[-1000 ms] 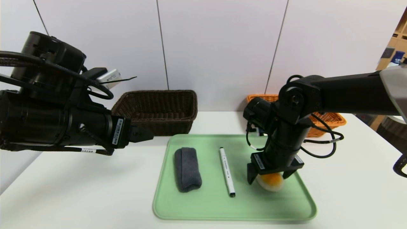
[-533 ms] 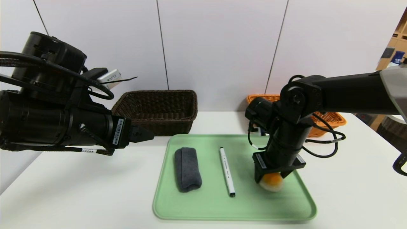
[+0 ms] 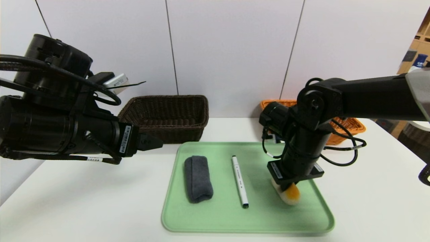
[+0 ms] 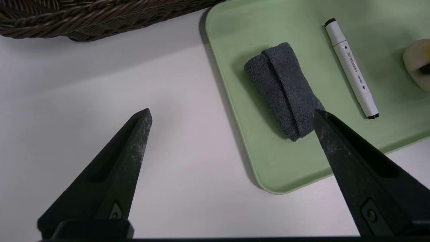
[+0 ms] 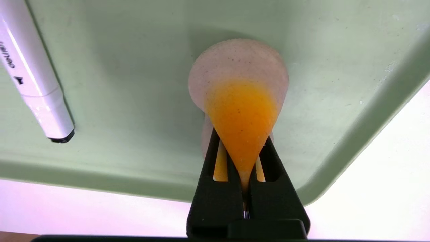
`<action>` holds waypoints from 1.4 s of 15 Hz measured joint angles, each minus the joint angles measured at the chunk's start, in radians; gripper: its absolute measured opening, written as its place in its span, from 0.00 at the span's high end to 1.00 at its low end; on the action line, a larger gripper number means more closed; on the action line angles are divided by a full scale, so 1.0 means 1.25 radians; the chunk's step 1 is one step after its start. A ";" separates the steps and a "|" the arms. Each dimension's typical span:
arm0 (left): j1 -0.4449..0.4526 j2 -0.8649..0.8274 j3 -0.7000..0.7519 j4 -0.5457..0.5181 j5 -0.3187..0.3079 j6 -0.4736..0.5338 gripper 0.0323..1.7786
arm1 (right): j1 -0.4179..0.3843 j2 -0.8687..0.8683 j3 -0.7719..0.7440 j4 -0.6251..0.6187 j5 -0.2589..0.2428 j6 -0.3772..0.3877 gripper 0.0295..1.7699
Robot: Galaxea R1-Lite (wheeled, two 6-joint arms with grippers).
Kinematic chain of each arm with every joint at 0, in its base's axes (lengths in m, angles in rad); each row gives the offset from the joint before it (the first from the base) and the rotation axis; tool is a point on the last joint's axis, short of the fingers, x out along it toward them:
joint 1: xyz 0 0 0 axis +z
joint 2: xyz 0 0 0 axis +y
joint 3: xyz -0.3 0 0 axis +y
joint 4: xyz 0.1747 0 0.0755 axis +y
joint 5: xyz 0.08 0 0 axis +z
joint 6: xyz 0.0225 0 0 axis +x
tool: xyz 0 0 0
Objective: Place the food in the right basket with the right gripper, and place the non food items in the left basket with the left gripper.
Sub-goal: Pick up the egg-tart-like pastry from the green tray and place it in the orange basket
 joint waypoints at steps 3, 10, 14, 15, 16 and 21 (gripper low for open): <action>0.000 -0.001 0.010 -0.002 0.000 -0.003 0.05 | 0.001 -0.035 -0.005 -0.003 0.001 -0.009 0.96; -0.006 -0.009 0.037 -0.003 0.001 -0.008 0.05 | -0.031 -0.131 -0.187 -0.026 -0.001 -0.004 0.96; -0.015 -0.014 0.049 -0.003 0.001 -0.014 0.05 | -0.113 -0.159 -0.215 -0.243 -0.023 -0.006 0.96; -0.020 -0.016 0.049 -0.003 0.001 -0.020 0.05 | -0.135 -0.159 -0.216 -0.276 -0.030 -0.005 0.96; -0.022 -0.018 0.049 -0.003 0.000 -0.021 0.05 | -0.157 -0.156 -0.216 -0.288 -0.032 -0.007 0.96; -0.042 -0.024 0.043 -0.005 0.002 -0.021 0.05 | -0.257 -0.102 -0.211 -0.329 -0.014 0.001 0.96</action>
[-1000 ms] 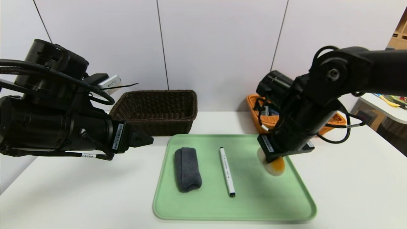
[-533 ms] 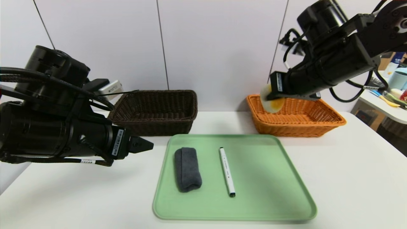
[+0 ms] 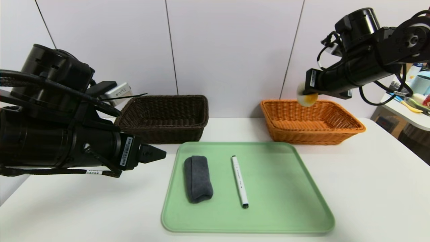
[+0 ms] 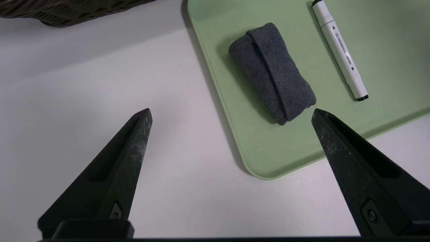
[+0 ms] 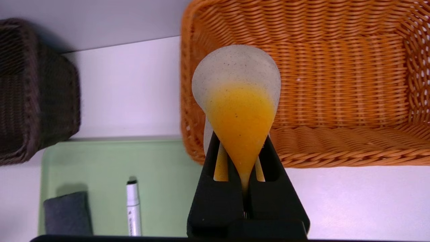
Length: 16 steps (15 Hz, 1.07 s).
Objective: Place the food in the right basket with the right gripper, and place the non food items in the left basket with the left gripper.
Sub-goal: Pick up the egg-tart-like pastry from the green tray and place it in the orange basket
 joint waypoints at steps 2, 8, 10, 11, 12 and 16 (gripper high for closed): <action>-0.001 0.002 0.003 0.000 0.000 -0.012 0.05 | -0.023 0.026 0.001 -0.020 0.017 0.000 0.96; -0.001 0.005 0.005 0.001 -0.001 -0.031 0.05 | -0.070 0.114 0.002 -0.050 0.044 0.001 0.97; -0.001 0.004 0.006 0.001 -0.001 -0.031 0.05 | -0.084 0.140 0.001 -0.060 0.045 0.002 0.97; -0.001 0.004 0.006 0.001 -0.001 -0.032 0.05 | -0.091 0.150 0.001 -0.059 0.046 0.001 0.97; -0.001 0.004 0.007 0.001 -0.001 -0.031 0.05 | -0.095 0.157 0.001 -0.058 0.045 -0.001 0.97; -0.001 0.007 0.002 0.001 -0.003 -0.027 0.05 | -0.107 0.179 0.000 -0.060 0.043 -0.009 0.67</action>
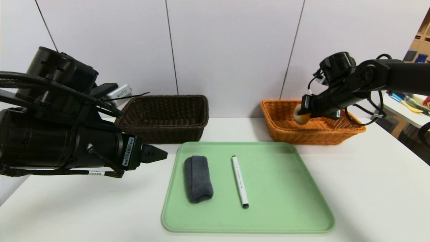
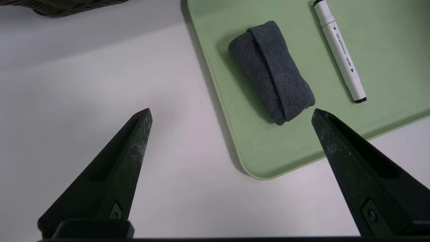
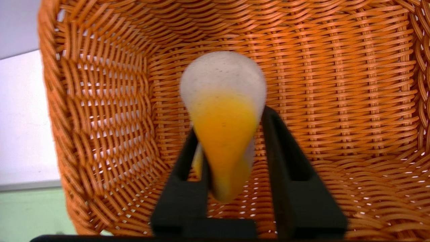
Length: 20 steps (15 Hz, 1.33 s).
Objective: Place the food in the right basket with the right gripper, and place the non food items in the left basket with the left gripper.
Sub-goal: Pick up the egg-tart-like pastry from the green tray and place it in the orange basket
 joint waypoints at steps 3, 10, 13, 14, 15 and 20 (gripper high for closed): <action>0.000 0.003 0.000 0.000 0.000 -0.001 0.05 | -0.009 0.015 0.000 0.001 0.002 0.002 0.47; 0.000 0.005 0.003 0.000 0.000 -0.003 0.05 | -0.023 0.045 -0.001 -0.006 0.003 0.001 0.21; 0.000 0.008 0.004 0.000 0.000 -0.003 0.05 | -0.024 0.051 -0.001 -0.020 0.002 0.000 0.16; 0.000 0.010 0.004 0.000 0.000 -0.003 0.05 | -0.024 0.052 -0.001 -0.020 0.002 -0.001 0.14; 0.000 0.012 0.003 0.000 0.001 -0.003 0.05 | -0.024 0.052 -0.001 -0.021 0.002 -0.001 0.13; 0.000 0.021 0.001 -0.001 0.001 -0.004 0.05 | -0.023 0.049 -0.001 -0.020 0.001 -0.014 0.08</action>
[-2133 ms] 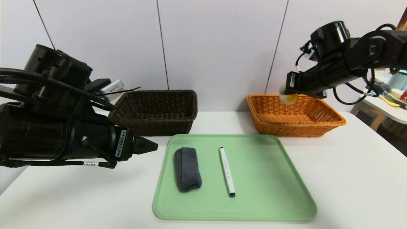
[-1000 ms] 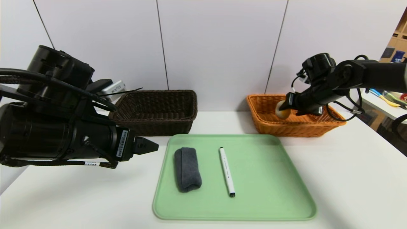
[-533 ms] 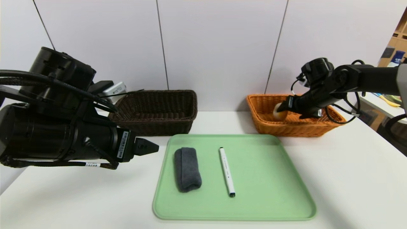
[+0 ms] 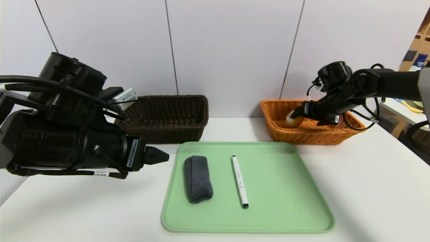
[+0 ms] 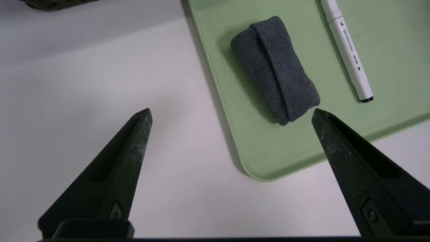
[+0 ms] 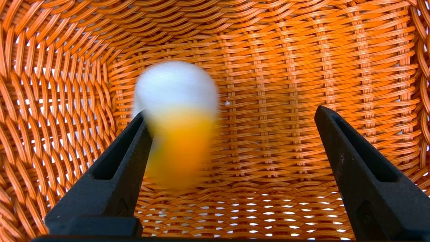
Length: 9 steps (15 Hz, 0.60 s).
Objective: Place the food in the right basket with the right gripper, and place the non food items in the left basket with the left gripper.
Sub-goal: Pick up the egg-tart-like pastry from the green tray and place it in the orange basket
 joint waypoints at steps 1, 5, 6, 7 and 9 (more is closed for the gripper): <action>0.000 0.002 -0.001 0.000 0.000 0.000 0.05 | 0.000 -0.001 0.000 0.001 0.000 -0.003 0.08; 0.000 0.005 -0.002 0.000 0.000 0.000 0.05 | 0.000 -0.003 0.000 0.001 0.000 -0.008 0.06; 0.000 0.006 -0.002 0.000 0.000 -0.001 0.05 | 0.000 -0.003 0.000 0.001 0.000 -0.007 0.06; 0.000 0.006 -0.002 0.000 0.000 0.000 0.05 | 0.000 -0.004 0.000 0.001 0.000 -0.007 0.05; 0.000 0.005 -0.002 0.000 0.000 -0.001 0.05 | 0.003 -0.013 0.000 0.000 0.000 -0.009 0.05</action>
